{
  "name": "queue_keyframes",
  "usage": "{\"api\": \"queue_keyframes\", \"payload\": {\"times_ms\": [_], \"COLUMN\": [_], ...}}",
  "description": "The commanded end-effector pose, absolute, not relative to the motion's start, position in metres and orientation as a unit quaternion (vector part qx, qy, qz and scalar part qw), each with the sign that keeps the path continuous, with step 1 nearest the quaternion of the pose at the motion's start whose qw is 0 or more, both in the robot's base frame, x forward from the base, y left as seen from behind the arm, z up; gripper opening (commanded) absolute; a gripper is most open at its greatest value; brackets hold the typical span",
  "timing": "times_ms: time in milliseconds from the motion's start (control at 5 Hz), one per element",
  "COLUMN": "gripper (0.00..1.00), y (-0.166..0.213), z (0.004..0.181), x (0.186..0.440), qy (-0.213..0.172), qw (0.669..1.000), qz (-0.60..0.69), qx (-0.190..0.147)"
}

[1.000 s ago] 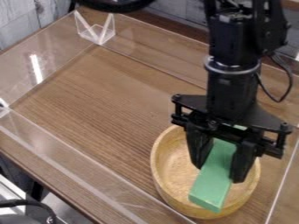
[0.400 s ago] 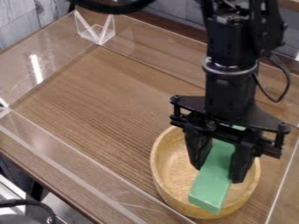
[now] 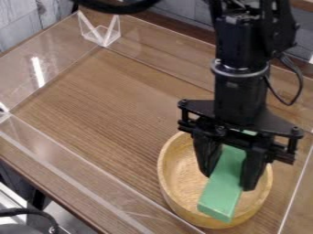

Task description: Put the green block in the brown bowl

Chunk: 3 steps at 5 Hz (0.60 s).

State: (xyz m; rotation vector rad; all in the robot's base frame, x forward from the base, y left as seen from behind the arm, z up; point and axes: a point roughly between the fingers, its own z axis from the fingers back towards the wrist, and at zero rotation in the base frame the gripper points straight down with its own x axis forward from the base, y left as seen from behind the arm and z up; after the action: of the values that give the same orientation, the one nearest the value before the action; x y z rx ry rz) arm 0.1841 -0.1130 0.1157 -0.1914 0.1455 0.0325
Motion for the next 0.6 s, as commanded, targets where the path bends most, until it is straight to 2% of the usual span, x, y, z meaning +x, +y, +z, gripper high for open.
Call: {"api": "queue_keyframes", "payload": {"times_ms": [0, 400], "gripper": [0.00, 0.00], "y": [-0.1127, -0.1128], "z": [0.1229, 0.1222], "x": [0.1868, 0.1869], "qy": [0.059, 0.062], "qw": [0.993, 0.992], "qz": [0.020, 0.022], "qx": [-0.105, -0.107]}}
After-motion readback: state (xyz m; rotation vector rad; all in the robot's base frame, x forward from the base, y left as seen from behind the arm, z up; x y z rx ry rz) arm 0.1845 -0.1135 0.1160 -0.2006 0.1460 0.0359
